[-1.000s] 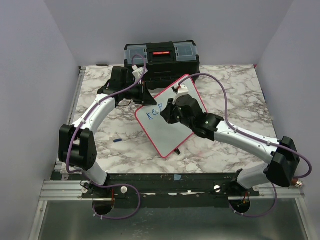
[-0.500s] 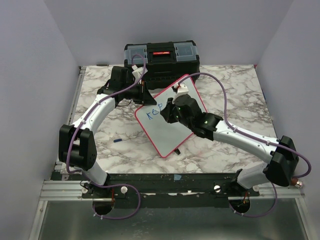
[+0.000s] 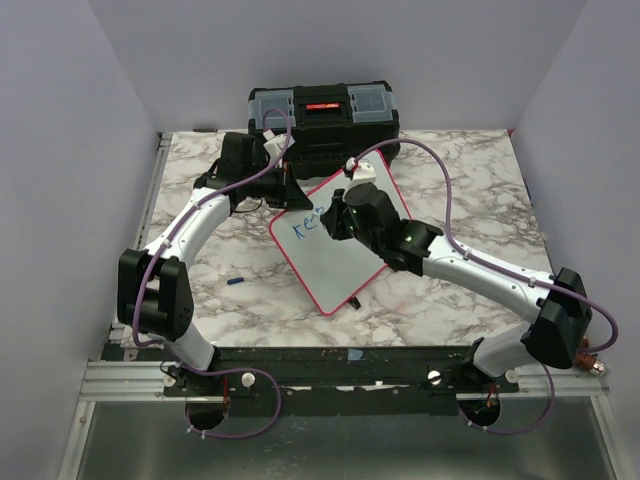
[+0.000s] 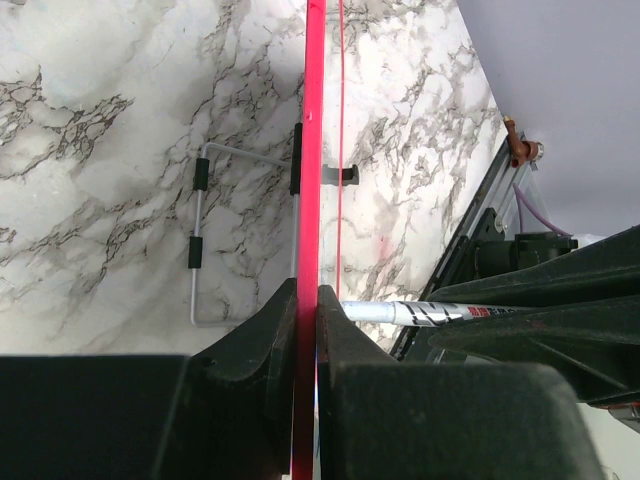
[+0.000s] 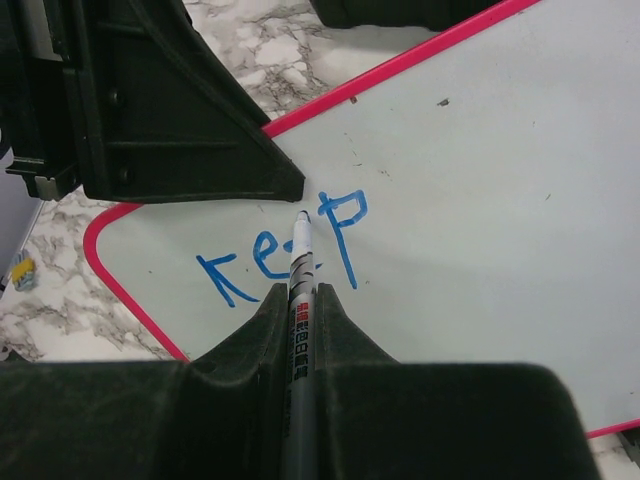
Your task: Write a sentence on the whiteboard
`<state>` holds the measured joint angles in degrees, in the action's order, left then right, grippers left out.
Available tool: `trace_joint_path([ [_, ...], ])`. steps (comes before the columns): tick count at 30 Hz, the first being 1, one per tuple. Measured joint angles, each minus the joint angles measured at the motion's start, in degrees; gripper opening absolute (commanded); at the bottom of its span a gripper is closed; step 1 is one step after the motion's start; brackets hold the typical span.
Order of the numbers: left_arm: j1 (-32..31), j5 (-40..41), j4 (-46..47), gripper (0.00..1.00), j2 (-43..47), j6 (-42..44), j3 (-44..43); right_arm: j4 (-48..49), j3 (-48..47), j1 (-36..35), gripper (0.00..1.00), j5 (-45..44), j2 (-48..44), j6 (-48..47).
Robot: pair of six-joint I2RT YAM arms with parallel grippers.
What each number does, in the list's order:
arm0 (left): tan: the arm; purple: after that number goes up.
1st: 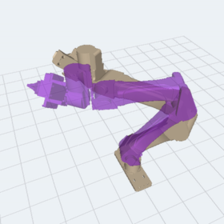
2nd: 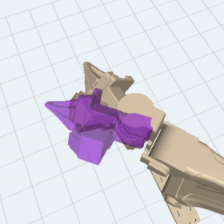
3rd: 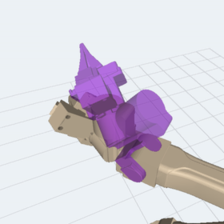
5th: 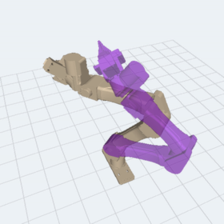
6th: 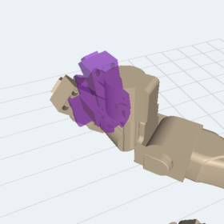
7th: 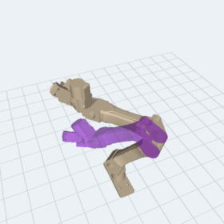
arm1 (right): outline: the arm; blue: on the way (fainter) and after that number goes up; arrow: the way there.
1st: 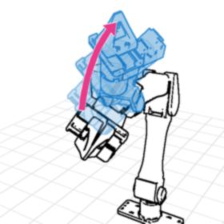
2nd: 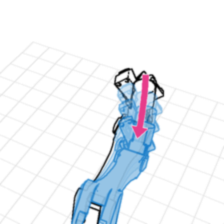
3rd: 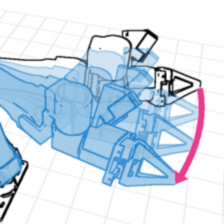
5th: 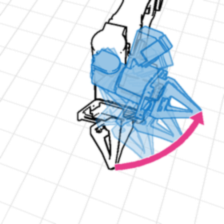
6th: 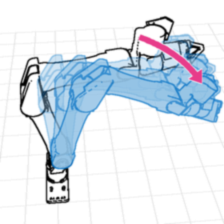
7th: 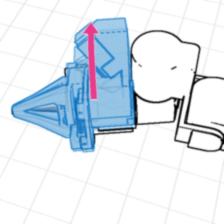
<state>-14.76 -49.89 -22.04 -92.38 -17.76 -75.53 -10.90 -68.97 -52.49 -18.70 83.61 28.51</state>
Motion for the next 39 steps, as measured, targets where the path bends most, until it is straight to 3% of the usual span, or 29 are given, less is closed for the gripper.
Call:
trace_joint_path([
  [39,0.17,0.44,-0.79,0.0,0.0,0.35,0.0,2.08,3.1,0.09,0.01,5.46,-0.92,1.53],
])
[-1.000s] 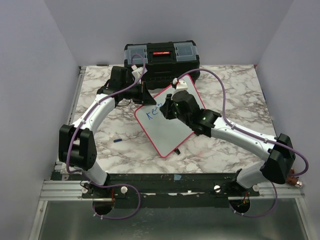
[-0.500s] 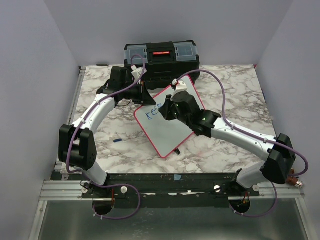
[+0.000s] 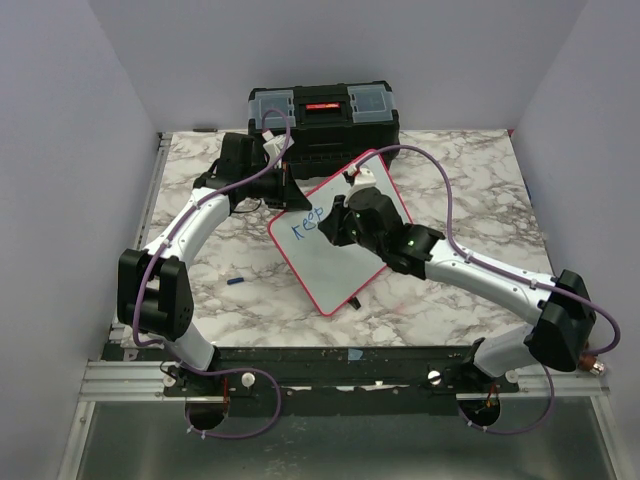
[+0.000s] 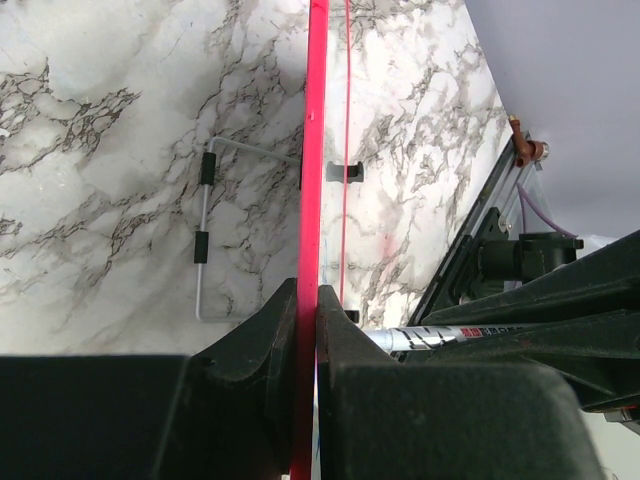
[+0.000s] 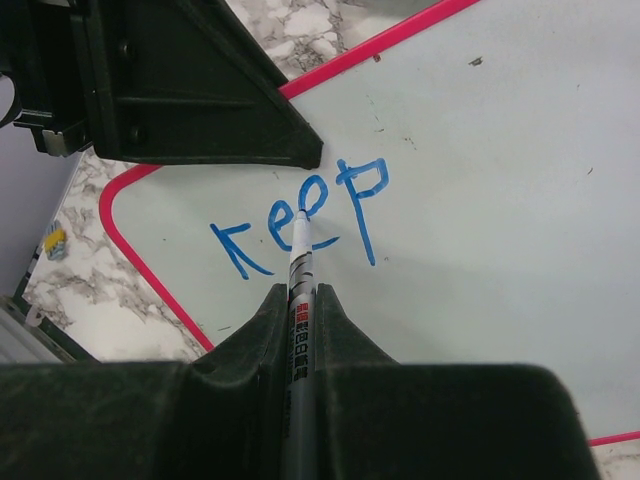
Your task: Write a sentence on the whiteboard
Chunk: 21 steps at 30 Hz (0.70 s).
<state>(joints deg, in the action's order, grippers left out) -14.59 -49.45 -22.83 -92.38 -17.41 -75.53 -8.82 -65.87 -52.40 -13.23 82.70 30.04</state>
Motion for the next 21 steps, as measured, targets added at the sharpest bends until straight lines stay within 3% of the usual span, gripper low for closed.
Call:
trace_joint_path([
  [21,0.0,-0.02,0.02,0.0,0.0,0.0,0.0,-4.85,-0.02,-0.15,0.01,-2.8,-0.74,0.39],
])
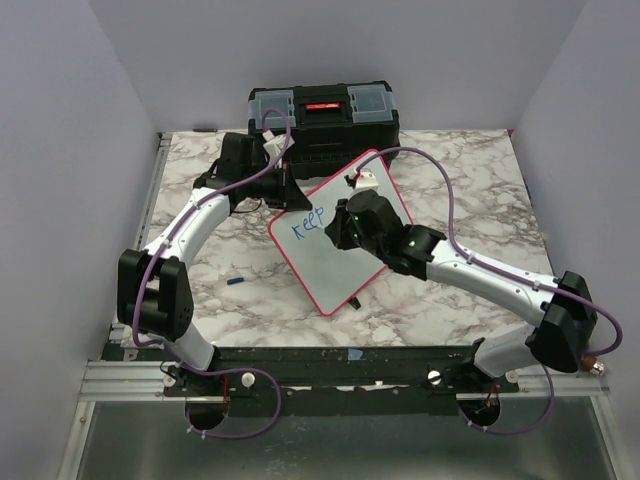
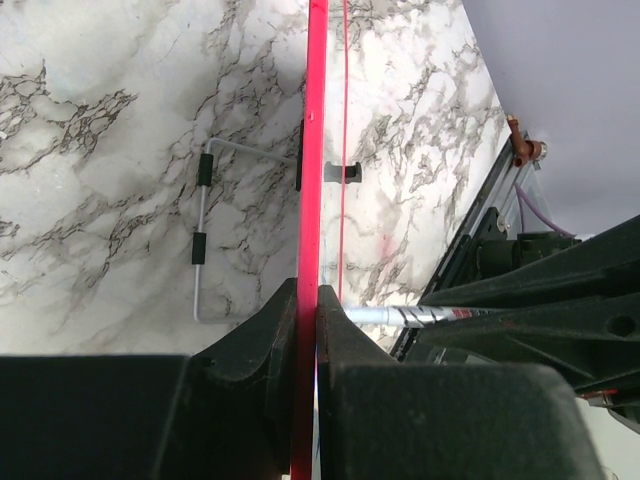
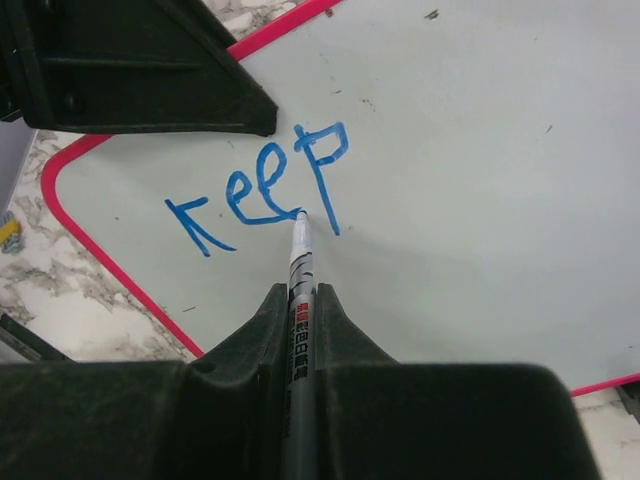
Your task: Write a sentence on the whiteboard
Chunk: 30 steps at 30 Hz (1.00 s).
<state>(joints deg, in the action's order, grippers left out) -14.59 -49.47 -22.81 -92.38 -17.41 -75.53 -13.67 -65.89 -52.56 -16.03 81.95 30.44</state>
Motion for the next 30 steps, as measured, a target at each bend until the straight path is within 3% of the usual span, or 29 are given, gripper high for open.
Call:
trace_joint_path([
  [11,-0.39,-0.11,0.68,0.0,0.0,-0.04,0.0,-2.4,-3.96,0.07,0.01,-2.71,-0.96,-0.55],
  [19,-0.39,-0.11,0.74,0.0,0.0,-0.04,0.0,0.2,-3.96,0.07,0.01,-4.52,-10.91,-0.72],
  [30,-0.44,-0.11,0.85,0.0,0.02,-0.22,0.0,1.42,3.34,1.77,0.0,-7.85,-15.17,-0.5],
])
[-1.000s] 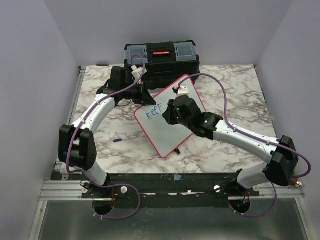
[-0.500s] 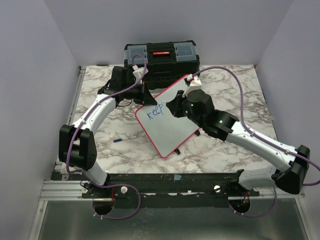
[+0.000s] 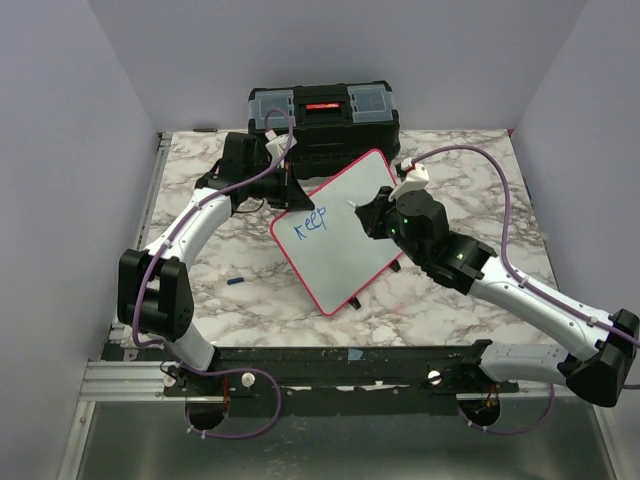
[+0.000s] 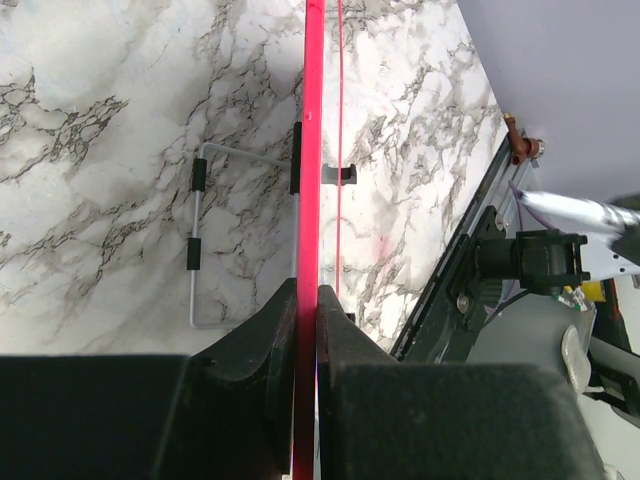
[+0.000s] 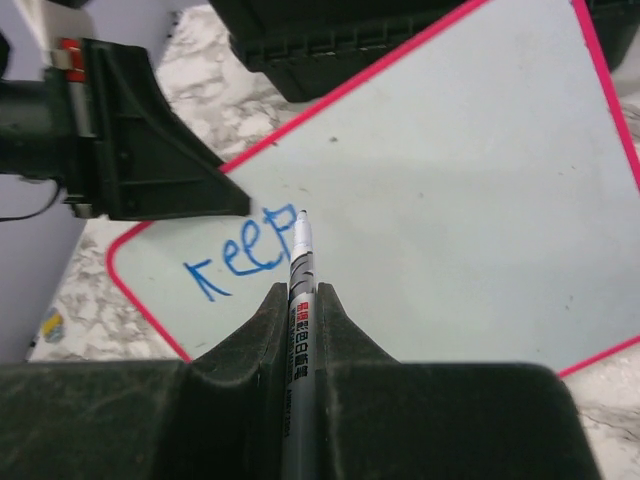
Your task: Write a sentence on the whiteboard
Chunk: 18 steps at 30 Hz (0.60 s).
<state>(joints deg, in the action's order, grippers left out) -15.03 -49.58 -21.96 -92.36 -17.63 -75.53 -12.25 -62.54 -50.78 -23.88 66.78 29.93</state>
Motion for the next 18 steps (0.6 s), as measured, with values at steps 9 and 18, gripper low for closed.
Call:
trace_joint_path([
  [9,-0.11,0.02,0.04,0.0,0.0,-0.09,0.0,-1.03,3.04,2.05,0.01,0.35,-0.09,-0.15],
  [18,-0.37,0.02,0.22,0.0,0.0,-0.37,0.0,-1.81,4.63,2.05,0.01,0.37,-0.48,-0.72],
])
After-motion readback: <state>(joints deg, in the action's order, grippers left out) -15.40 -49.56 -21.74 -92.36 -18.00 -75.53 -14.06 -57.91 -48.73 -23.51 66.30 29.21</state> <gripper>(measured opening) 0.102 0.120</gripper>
